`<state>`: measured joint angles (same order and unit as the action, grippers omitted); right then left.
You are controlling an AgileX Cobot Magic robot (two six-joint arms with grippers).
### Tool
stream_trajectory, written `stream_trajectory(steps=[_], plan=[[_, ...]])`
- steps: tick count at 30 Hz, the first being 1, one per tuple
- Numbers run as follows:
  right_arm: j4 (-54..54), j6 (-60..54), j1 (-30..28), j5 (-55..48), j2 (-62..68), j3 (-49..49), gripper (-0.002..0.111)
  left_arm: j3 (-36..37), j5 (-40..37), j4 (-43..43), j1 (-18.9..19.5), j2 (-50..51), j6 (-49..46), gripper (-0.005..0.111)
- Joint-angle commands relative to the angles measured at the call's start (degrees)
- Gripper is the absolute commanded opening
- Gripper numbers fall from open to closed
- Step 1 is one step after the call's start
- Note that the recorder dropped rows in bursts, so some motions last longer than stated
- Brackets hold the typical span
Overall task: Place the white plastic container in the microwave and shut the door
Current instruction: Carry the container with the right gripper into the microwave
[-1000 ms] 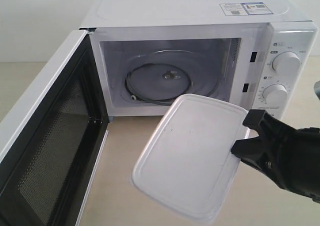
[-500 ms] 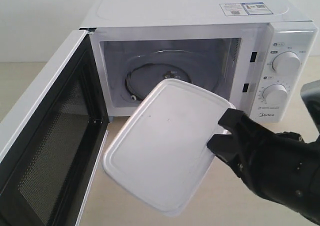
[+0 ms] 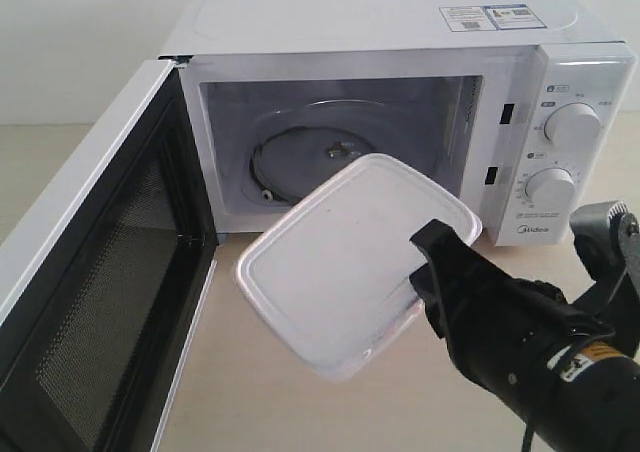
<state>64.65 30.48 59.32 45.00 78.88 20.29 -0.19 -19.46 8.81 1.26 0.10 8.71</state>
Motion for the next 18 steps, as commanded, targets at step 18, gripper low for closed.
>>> stream_trajectory(steps=[18], plan=[[-10.57,10.21,-12.02,3.59,18.67,17.56,0.000,0.19,0.07,-0.39,-0.34,-0.10,0.23,0.004]])
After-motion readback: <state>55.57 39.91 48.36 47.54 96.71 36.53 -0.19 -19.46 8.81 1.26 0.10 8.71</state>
